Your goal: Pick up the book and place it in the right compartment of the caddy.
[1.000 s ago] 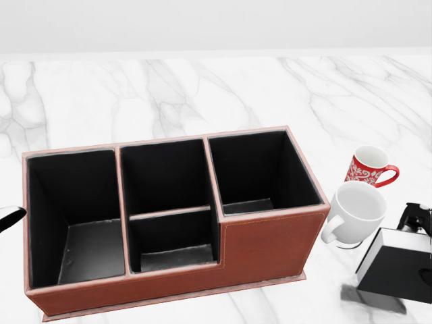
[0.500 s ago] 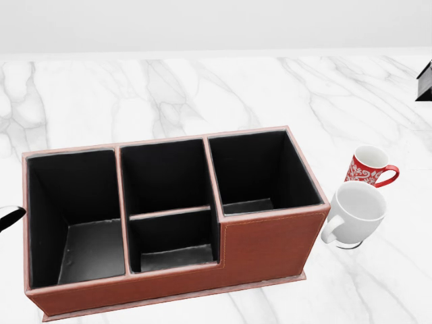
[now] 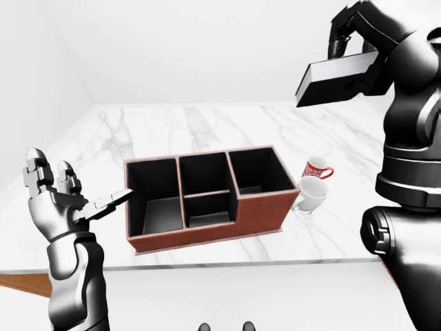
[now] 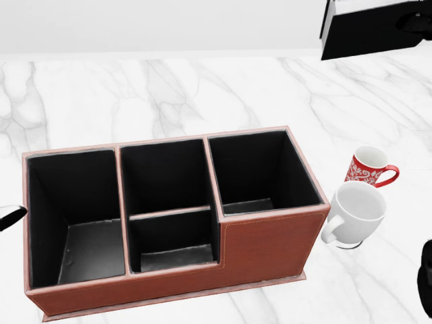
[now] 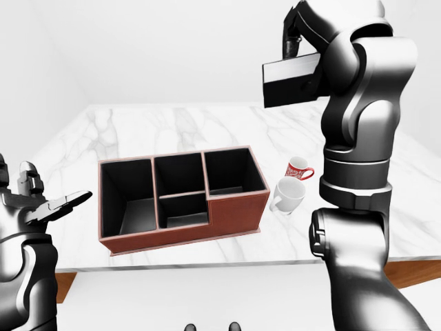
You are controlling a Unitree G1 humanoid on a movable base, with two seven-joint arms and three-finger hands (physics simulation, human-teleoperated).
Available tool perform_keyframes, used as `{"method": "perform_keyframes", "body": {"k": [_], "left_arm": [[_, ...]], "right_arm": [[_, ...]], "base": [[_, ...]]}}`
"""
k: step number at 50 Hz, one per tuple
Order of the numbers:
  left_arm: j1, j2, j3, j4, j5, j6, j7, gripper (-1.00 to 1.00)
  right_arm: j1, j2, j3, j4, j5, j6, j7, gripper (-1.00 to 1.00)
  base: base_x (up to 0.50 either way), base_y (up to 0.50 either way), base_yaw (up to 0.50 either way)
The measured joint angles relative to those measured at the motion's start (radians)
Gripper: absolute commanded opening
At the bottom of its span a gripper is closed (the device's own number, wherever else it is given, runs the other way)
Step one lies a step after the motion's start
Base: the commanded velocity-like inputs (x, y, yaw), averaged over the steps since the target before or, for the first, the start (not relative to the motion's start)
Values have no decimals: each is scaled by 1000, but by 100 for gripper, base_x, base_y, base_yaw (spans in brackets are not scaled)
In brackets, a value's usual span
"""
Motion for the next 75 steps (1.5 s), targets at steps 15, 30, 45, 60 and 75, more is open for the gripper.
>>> {"method": "perform_keyframes", "body": {"k": [15, 30, 45, 60, 75], "left_arm": [[2, -1, 1, 2, -2, 0, -2, 100], [4, -2, 2, 3, -2, 0, -4, 100], [3, -2, 0, 6, -2, 0, -4, 100], [3, -2, -1, 6, -2, 0, -3, 100], [5, -3, 0, 10, -3, 0, -5, 100]], "right_arm": [[-38, 170, 67, 84, -62, 0, 0, -100], [-10, 244, 100, 232, -60, 0, 0, -100], [2, 285, 121, 286, -65, 0, 0, -100], [10, 330, 138, 267, -83, 0, 0, -100], [16, 380, 154, 247, -104, 0, 0, -100]], "base": [[0, 0, 0], [0, 0, 0], [0, 0, 0], [0, 0, 0], [0, 0, 0]]}}
